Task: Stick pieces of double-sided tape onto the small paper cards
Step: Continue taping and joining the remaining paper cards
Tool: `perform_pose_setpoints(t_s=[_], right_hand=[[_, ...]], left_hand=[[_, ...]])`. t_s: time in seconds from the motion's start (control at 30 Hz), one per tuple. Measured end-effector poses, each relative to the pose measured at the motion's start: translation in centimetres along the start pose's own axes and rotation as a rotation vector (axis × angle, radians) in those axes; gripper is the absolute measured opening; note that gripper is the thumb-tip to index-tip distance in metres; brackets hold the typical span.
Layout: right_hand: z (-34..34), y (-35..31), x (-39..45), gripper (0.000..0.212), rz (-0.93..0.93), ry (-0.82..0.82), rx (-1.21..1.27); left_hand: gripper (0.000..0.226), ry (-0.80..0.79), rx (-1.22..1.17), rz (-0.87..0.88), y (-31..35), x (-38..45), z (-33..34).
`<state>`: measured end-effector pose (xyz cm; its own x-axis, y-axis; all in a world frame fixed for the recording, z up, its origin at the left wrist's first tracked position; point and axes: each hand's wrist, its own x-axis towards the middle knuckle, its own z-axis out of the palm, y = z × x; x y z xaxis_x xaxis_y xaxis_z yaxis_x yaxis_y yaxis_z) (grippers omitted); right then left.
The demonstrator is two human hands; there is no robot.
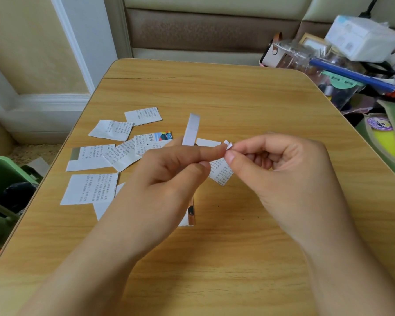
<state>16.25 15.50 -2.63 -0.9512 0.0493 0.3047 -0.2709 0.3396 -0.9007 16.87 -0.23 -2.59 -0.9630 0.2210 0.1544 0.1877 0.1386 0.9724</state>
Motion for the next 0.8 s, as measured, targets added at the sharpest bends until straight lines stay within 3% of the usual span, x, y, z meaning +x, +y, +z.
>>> perform_pose_setpoints(t_s=[0.17, 0.43, 0.7, 0.8], right_hand=[[-0.13, -0.07, -0.05, 0.007, -0.008, -0.005, 0.005], [-0.13, -0.05, 0.06, 0.005, -0.021, -0.002, 0.015], [-0.08, -0.10, -0.05, 0.013, -0.010, 0.006, -0.017], [-0.02, -0.11, -0.02, 0.015, -0.008, 0.001, -0.011]], left_hand=[[0.028, 0.020, -0.110, -0.028, -0.05, 0.14, 0.17], [0.034, -0.004, -0.227, -0.033, -0.22, 0.30, -0.01], [0.034, 0.023, -0.020, -0.013, -0.10, 0.04, 0.10], [0.027, 0.033, -0.048, -0.017, 0.13, 0.04, 0.17]])
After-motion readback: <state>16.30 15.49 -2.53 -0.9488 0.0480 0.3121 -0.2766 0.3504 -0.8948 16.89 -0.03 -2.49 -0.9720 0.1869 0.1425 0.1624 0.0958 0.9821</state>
